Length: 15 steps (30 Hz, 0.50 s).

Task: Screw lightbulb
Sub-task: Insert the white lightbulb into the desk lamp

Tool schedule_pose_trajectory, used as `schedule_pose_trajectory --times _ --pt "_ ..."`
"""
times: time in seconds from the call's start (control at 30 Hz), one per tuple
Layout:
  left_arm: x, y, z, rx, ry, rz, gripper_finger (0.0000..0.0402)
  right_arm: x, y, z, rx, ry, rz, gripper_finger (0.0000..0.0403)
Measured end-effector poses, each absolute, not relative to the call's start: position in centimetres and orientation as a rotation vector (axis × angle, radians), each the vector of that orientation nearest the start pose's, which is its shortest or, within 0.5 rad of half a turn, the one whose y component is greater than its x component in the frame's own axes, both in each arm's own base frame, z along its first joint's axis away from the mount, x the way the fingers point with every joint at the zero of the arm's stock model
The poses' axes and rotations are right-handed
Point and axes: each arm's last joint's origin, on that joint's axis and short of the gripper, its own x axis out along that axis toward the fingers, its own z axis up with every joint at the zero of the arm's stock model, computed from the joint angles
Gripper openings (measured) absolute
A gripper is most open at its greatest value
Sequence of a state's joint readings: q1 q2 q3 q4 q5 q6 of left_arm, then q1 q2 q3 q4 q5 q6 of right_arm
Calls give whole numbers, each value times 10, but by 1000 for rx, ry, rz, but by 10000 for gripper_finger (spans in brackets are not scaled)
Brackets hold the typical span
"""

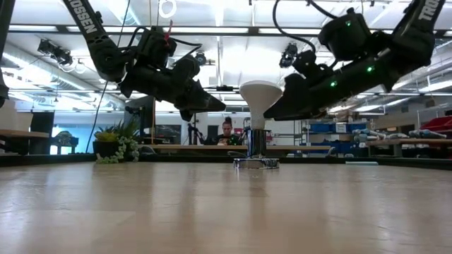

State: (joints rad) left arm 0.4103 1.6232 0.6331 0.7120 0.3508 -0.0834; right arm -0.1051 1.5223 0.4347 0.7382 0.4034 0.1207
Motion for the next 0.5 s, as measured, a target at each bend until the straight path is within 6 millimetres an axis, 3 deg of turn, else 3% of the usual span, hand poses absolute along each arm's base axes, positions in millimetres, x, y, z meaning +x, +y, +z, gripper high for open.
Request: schedule_pose_trajectory --times 0.27,0.5 --pt "288 114 169 -186 256 70 1 246 -23 162 59 384 -489 270" --pt "288 114 169 -186 256 70 1 241 -13 188 74 283 -467 168"
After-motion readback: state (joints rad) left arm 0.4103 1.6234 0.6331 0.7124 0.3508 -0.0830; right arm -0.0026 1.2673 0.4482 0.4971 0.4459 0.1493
